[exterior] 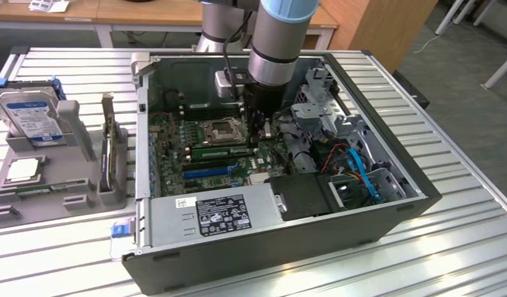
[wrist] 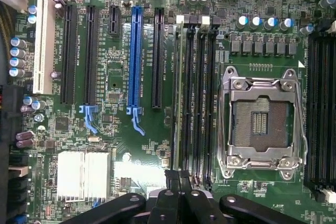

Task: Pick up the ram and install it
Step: 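Press down the ram until it locks into place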

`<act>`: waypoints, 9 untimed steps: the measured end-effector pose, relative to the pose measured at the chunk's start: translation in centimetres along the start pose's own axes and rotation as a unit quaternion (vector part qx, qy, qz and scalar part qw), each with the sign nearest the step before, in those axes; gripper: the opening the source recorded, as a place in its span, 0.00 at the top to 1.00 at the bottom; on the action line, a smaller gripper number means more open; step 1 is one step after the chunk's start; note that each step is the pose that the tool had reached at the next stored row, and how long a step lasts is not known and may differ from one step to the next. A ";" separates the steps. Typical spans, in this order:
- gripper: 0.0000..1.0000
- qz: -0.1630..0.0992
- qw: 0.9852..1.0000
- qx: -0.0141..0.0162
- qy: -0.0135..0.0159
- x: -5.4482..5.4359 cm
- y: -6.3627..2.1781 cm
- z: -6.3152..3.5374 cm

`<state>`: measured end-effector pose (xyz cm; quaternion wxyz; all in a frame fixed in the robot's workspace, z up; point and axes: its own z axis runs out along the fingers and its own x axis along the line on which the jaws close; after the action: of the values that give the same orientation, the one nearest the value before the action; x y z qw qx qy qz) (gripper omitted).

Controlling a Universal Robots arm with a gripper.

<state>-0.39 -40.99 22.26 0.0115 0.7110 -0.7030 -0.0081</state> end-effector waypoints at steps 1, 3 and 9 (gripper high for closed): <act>0.89 0.000 1.000 0.000 0.000 0.0 0.00 -0.01; 0.89 0.000 1.000 0.001 0.000 0.0 0.21 -0.76; 0.89 0.001 1.000 0.000 0.004 0.0 1.01 -1.55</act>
<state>-1.35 -40.98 23.83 0.0141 0.7106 -0.7034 -0.0048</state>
